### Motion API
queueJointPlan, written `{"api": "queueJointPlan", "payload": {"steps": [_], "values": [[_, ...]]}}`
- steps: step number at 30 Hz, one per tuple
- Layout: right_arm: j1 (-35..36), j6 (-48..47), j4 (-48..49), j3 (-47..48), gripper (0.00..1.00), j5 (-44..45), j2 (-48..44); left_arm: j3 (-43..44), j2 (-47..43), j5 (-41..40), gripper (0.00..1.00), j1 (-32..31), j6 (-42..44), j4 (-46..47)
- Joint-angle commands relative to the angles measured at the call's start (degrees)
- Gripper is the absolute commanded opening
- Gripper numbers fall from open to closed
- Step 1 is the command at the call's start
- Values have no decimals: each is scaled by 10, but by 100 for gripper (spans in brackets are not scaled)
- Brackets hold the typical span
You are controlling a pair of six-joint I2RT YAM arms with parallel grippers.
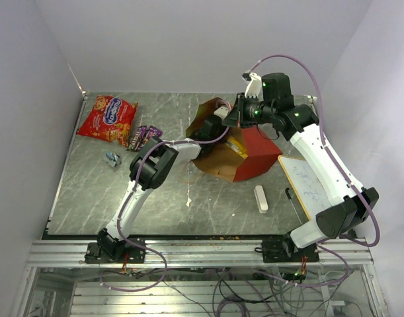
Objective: Take the snacks out of the paper bag
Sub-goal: Take out the snack from the paper bag.
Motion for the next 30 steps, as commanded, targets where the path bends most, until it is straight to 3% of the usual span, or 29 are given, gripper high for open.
{"api": "queueJointPlan", "payload": {"steps": [1,12,24,30], "values": [[1,-5,0,7,0,-7,-16,-7,-30,57,9,6,-13,6],[-1,-1,46,-57,0,14,-50,-114,-160,150,7,2,-121,-56],[-6,-46,81,-80,0,63,-59,-259,-394,229,7,-21,-107,-175],[-9,-87,96,-60,0,69,-38,-324,-536,225,7,-32,-71,-266]]}}
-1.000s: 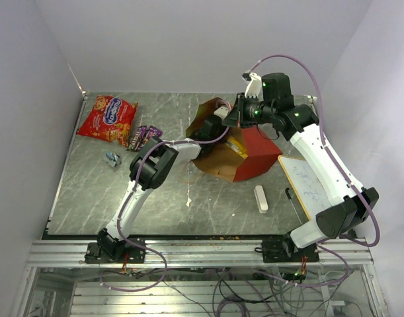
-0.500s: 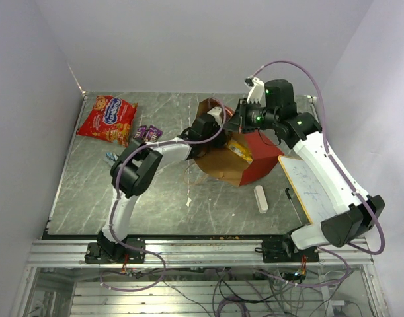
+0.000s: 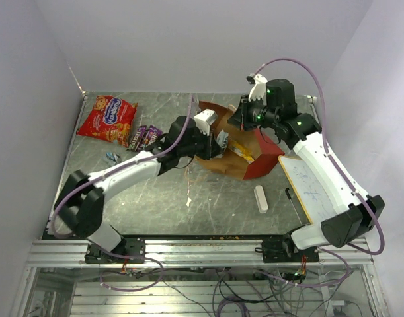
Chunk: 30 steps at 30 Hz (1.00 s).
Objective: Take the snacks out of the paper bag
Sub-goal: Take out the snack from the paper bag, then place the snack at the center of the board.
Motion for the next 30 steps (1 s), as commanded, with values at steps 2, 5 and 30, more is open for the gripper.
{"api": "queueJointPlan", "payload": {"steps": [2,5,30], "values": [[-6,-59,38,13,0,4,19,-20,-115,-10,7,-7,60,-140],[-5,-90,56,3,0,-13,30,-2,-171,-83,7,-2,85,-228],[-6,-129,90,-18,0,-86,64,102,-22,-413,7,415,-78,-562]]}}
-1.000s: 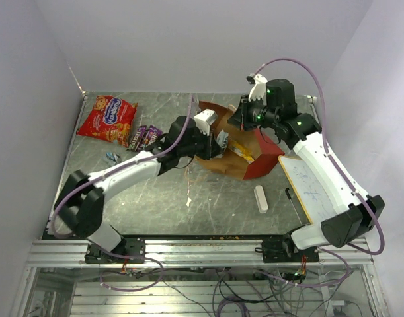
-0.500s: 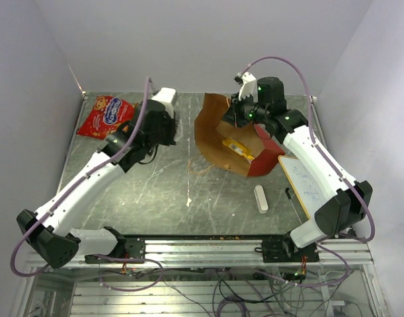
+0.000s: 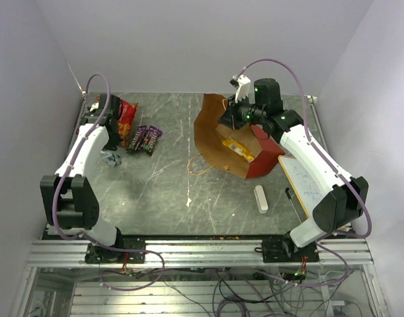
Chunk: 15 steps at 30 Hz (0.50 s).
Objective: Take the snacks out of the paper bag
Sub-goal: Place the snack at the center of the board.
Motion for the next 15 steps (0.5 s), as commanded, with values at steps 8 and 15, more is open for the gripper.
{"api": "queueJointPlan", "payload": {"steps": [8,15], "values": [[-3,-3,6,-23,0,-32,-30,-43,129,50,7,125,-12,69],[-2,-10,-4,-14,0,-34,-23,-37,171,120,25,155,-9,100]]}}
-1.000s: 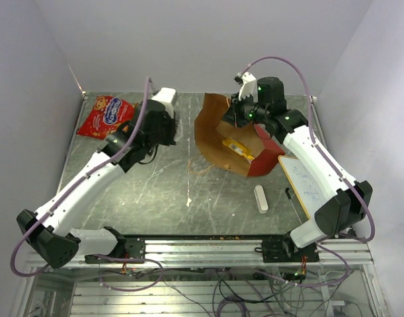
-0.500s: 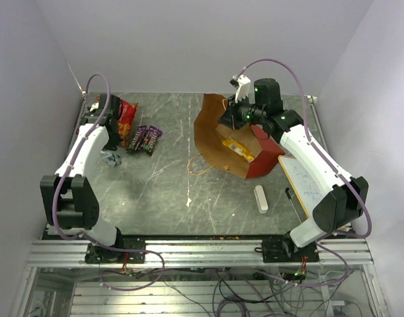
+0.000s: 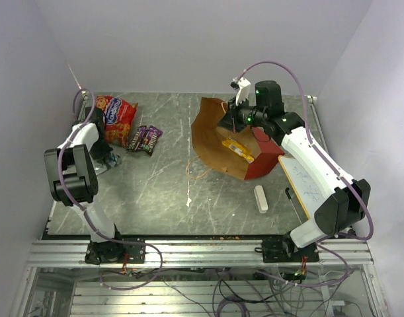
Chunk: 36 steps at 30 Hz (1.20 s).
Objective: Take the snacks out of the paper bag
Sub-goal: Place the snack at the center of the board, then take out the snack from the paper bag.
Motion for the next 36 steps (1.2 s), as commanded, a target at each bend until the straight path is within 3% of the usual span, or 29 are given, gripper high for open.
{"api": "queueJointPlan", "payload": {"steps": [1,5,12,20,24,28,36], "values": [[-2,-10,-5,6,0,-8,-7,4,-3,67,31,10,1,36],[-1,-9,-3,5,0,-12,-4,-10,-47,98,62,9,-9,40],[12,-73,-11,16,0,-83,-1,-61,-163,160,74,-13,-33,48],[101,-62,-18,-26,0,-234,16,-112,-235,209,76,-106,-66,72],[151,31,92,-104,0,-242,-1,-140,-262,208,76,-155,-74,73],[127,39,66,-96,0,-170,-25,-180,-325,219,76,-164,-63,57],[10,19,-20,-58,0,-209,-49,-259,-449,316,76,-203,-57,85]]}}
